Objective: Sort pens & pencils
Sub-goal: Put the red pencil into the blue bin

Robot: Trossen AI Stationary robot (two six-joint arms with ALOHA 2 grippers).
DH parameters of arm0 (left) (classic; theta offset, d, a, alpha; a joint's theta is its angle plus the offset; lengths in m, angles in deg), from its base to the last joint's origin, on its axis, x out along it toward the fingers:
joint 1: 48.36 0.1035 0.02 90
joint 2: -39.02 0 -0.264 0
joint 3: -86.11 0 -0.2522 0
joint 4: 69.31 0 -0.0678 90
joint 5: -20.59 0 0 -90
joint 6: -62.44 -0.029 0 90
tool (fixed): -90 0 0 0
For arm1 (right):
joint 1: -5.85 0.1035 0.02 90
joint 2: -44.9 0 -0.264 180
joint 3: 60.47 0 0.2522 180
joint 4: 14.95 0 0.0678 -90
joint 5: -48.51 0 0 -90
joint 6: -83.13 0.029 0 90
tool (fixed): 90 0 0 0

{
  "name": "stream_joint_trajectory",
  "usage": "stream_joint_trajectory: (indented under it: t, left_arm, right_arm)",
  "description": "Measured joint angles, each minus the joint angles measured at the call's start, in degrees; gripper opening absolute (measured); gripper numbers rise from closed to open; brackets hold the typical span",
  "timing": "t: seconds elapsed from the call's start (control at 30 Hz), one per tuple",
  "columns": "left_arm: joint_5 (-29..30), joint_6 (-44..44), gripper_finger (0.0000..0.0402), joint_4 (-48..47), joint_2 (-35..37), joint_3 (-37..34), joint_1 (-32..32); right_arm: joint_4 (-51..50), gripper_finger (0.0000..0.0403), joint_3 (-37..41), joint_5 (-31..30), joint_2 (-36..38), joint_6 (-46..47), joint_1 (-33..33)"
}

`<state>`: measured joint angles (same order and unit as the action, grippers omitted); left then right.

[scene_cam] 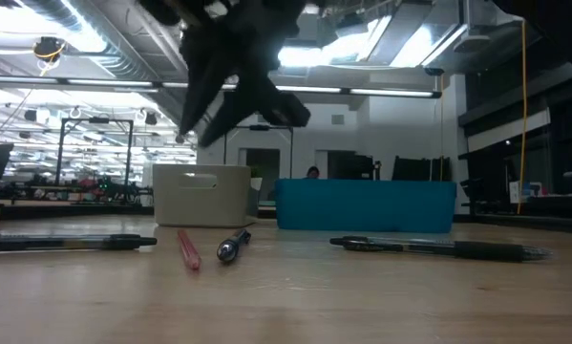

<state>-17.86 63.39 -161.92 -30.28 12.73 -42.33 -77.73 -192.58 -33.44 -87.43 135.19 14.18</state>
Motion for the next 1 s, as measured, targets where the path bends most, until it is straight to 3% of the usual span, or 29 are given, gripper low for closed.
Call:
stream_joint_trajectory:
  t: [0.47,0.73,1.0]
  left_arm:
    - [-0.02,0.03,0.0,0.04,-0.02,0.0,-0.01]
    - [-0.16,0.02,0.0,0.04,-0.04,0.0,-0.01]
    - [-0.2,0.01,0.0,0.02,-0.04,0.0,-0.01]
  right_arm:
    - [8.35,0.0093,1.71,3.35,-2.57,0.14,-0.3]
    - [7.56,0.0093,1.73,6.64,-5.94,0.12,-0.59]
    - [7.15,0.0093,1.73,5.64,-6.1,-0.73,-1.59]
